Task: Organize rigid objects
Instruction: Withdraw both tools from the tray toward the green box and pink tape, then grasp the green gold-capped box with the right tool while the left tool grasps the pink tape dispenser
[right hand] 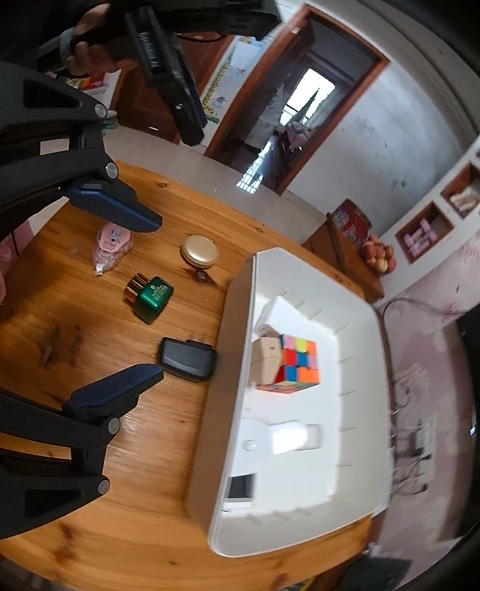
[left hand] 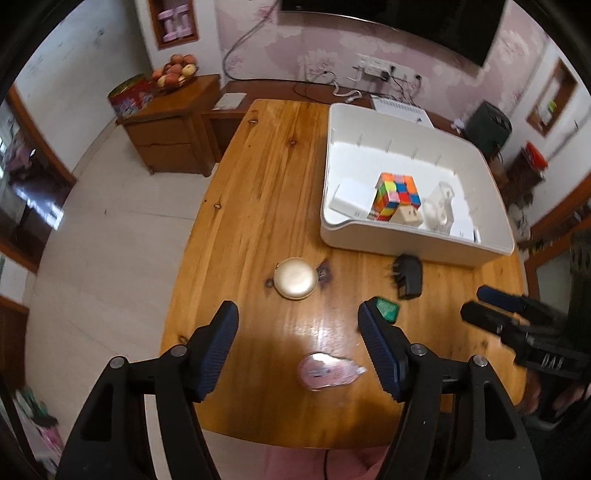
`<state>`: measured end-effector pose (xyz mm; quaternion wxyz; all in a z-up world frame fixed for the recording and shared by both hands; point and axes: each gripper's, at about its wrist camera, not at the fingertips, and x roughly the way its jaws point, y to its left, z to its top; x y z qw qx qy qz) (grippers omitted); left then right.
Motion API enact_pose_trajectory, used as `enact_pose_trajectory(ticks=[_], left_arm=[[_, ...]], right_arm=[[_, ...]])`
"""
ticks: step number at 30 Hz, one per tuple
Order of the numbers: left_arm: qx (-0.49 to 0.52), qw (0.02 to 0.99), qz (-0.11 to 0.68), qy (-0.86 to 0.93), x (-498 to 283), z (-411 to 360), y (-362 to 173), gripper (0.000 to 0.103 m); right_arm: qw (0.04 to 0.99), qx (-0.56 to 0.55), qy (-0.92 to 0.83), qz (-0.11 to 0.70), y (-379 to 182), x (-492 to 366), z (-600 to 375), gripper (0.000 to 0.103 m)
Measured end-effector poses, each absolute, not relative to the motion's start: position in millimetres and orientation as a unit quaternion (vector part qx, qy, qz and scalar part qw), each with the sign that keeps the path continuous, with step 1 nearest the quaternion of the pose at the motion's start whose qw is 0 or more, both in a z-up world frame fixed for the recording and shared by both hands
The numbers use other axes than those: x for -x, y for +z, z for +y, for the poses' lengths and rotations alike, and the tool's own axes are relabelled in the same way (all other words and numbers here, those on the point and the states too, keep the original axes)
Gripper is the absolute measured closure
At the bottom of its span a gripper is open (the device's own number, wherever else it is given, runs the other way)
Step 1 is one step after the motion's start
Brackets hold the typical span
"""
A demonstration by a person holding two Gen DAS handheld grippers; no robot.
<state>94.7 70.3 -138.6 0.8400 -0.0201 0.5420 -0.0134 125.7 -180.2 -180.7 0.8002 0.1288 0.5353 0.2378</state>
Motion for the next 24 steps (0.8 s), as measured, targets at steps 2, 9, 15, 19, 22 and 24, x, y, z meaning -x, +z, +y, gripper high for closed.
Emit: enact_pose_trajectory(ticks=[2,9,15,19,22,24], left_arm=[[0.005,0.838,0.544,-0.034,-95.1,73.2,-140.8,0.032],[-0.053,0.819,0.563,-0.097,-102.5,80.6,-148.5,0.032],[-0.102,0.797,0.574,-0.155,-112.5,83.4,-158.5,0.030],[-0.135,0.784,0.577,-0.184,-118.2,84.2,-168.5,0.029],[-0.162,0.769,0.581,-0.213,-122.0,81.9,-177.4,0.029],[-0.177,0.759,0.583,-0.229,-123.1,80.0,-183.0,0.028]], right_arm=[[0.797,-0.137,0.223,0.544,-184.6,-125.6,-176.8,0.029],[0.782,-0.168,0.157,0.579,-200.9,-124.9,-158.5,0.029],[0.763,-0.190,0.102,0.610,-221.8,-120.9,-143.8,0.028],[0.754,-0.216,0.073,0.617,-232.9,-115.7,-138.4,0.028],[0.751,-0.230,0.053,0.617,-239.4,-112.5,-135.3,0.028],[0.750,-0.239,0.039,0.616,-242.3,-109.9,-133.2,0.029]])
